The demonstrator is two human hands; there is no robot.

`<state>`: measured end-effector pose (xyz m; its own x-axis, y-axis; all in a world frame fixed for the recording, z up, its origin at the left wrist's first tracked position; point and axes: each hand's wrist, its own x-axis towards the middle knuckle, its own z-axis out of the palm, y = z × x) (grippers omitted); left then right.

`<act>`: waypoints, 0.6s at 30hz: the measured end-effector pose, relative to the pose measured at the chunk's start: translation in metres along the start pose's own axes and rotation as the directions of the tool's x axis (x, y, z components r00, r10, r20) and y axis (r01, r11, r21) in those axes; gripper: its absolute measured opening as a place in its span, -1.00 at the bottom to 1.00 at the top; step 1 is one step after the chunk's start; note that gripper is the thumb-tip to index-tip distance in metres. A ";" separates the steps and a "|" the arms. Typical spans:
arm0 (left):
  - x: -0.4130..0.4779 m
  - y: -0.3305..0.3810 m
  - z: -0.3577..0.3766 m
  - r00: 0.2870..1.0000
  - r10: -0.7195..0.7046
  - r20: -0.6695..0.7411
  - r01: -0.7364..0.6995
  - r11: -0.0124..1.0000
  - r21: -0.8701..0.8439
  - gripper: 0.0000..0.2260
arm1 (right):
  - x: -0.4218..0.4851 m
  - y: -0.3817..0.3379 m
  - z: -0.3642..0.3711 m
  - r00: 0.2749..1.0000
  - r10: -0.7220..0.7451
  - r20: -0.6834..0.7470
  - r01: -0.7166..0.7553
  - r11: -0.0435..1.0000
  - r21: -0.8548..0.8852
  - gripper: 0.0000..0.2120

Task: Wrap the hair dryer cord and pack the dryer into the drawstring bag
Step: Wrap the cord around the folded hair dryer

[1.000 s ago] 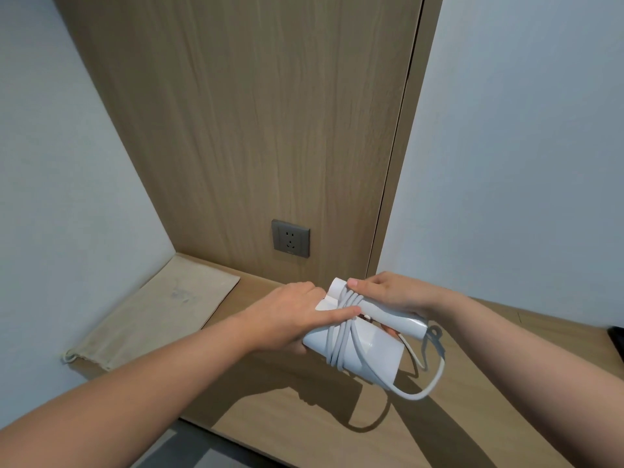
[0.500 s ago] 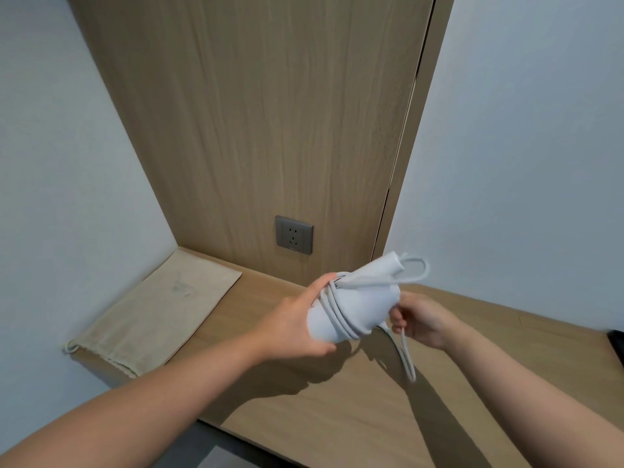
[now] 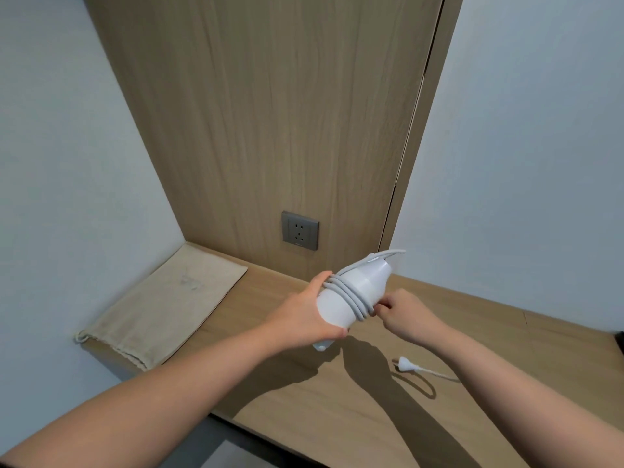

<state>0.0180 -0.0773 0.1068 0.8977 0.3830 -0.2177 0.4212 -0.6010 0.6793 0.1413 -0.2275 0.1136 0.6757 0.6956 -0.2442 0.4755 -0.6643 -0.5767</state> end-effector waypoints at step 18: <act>0.009 -0.004 -0.012 0.988 -0.009 -0.156 0.084 0.872 0.481 -0.12 | -0.019 -0.022 -0.016 0.966 0.131 0.225 -0.131 0.991 -0.014 -0.74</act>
<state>0.0231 -0.0630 0.1105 0.8627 0.4931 -0.1122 0.5051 -0.8299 0.2370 0.1273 -0.2303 0.1439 0.5880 0.6461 -0.4866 0.3909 -0.7537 -0.5284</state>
